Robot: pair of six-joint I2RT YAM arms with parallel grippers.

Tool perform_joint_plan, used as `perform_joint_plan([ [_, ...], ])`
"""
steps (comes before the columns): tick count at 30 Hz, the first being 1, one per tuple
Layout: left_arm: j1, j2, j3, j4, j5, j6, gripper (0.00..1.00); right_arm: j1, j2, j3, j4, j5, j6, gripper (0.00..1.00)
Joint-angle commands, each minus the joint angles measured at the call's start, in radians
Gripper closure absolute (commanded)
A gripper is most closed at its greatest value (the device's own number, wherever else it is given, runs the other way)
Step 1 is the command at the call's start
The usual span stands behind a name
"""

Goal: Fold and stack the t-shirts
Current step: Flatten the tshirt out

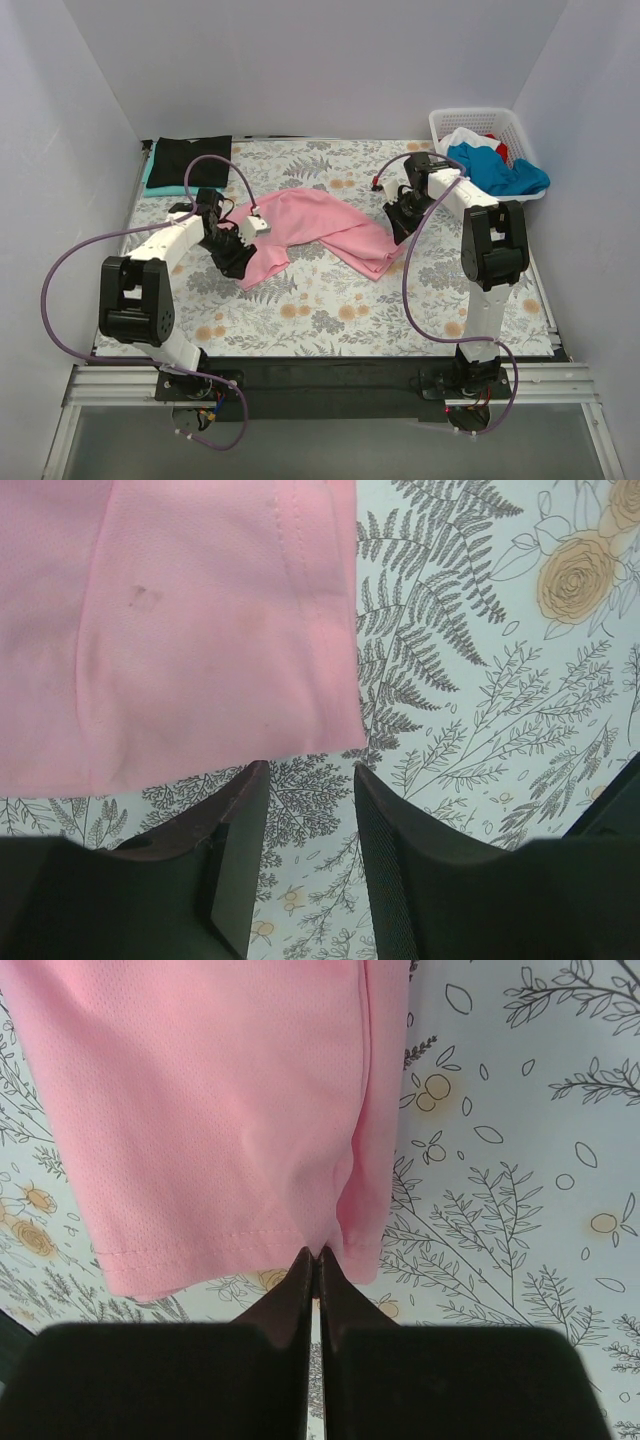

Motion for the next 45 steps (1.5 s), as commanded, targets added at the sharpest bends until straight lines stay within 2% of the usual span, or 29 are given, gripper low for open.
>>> perform_joint_plan([
  [1, -0.001, -0.057, -0.003, -0.038, 0.057, 0.080, 0.61, -0.005, -0.005, 0.043, -0.026, -0.009, 0.002, 0.99],
  [8, -0.048, -0.104, -0.121, 0.062, 0.041, 0.112, 0.57, -0.005, -0.017, 0.055, -0.040, -0.004, -0.002, 0.99],
  [9, -0.053, -0.110, -0.137, 0.083, 0.026, 0.113, 0.52, -0.005, -0.022, 0.054, -0.041, -0.004, -0.002, 0.99],
  [19, -0.082, -0.083, -0.246, 0.260, -0.052, 0.075, 0.51, -0.005, -0.045, 0.067, -0.072, -0.023, -0.002, 0.99],
  [22, -0.088, -0.081, -0.278, 0.327, -0.074, 0.058, 0.56, -0.005, -0.052, 0.069, -0.084, -0.030, -0.002, 0.99],
  [25, -0.091, -0.075, -0.296, 0.352, -0.083, 0.054, 0.69, -0.005, -0.060, 0.077, -0.095, -0.030, -0.002, 0.99],
  [26, -0.093, -0.075, -0.302, 0.361, -0.086, 0.054, 0.78, -0.005, -0.066, 0.075, -0.097, -0.032, -0.002, 0.99],
  [28, -0.097, -0.077, -0.312, 0.369, -0.086, 0.041, 0.86, -0.004, -0.069, 0.080, -0.100, -0.035, -0.002, 0.99],
  [29, -0.097, -0.081, -0.312, 0.375, -0.088, 0.034, 0.96, -0.005, -0.072, 0.083, -0.103, -0.037, -0.002, 0.99],
  [30, -0.097, -0.084, -0.310, 0.375, -0.083, 0.021, 1.00, -0.005, -0.072, 0.086, -0.104, -0.037, -0.002, 0.99],
  [33, -0.085, -0.104, -0.266, 0.354, -0.053, -0.055, 1.00, -0.005, -0.081, 0.112, -0.118, -0.023, -0.007, 0.99],
  [37, 0.055, -0.106, -0.100, 0.248, 0.050, -0.158, 1.00, -0.012, -0.109, 0.181, -0.126, 0.025, -0.028, 0.99],
  [39, 0.150, -0.096, 0.054, 0.222, 0.092, -0.205, 1.00, -0.022, -0.127, 0.259, -0.126, 0.058, -0.034, 0.99],
  [41, 0.200, -0.092, 0.210, 0.212, 0.135, -0.302, 1.00, -0.031, -0.141, 0.334, -0.124, 0.088, -0.044, 0.99],
  [42, 0.234, -0.086, 0.263, 0.214, 0.144, -0.333, 1.00, -0.035, -0.144, 0.421, -0.124, 0.098, -0.044, 0.99],
  [45, 0.272, -0.092, 0.407, 0.218, 0.170, -0.432, 1.00, -0.035, -0.154, 0.596, -0.124, 0.135, -0.050, 0.99],
])
